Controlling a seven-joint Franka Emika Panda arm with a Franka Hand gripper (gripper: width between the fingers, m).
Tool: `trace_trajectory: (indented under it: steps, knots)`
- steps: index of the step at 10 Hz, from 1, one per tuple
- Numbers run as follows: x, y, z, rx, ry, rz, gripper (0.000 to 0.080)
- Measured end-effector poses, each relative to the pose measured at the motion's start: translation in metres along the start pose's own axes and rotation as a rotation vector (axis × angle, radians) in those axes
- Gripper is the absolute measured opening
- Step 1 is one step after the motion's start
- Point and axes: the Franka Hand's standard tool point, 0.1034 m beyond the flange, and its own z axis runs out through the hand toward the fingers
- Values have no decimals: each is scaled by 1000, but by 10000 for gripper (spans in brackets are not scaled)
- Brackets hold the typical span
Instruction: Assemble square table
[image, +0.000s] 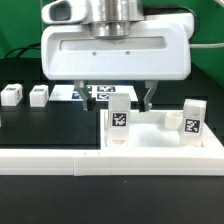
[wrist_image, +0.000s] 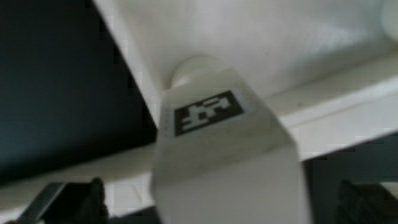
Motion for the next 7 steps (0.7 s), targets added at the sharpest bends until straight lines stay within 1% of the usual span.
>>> trace_trajectory:
  steps: [1, 3, 4, 5, 6, 7]
  knots:
    - [0, 3, 1, -1, 1, 17, 649]
    - [0, 3, 1, -1, 0, 39, 390]
    - [0, 4, 1, -1, 1, 93, 390]
    - [0, 5, 1, -2, 0, 167, 291]
    - [0, 5, 1, -2, 0, 211, 291]
    - [0, 8, 2, 2, 0, 342, 291]
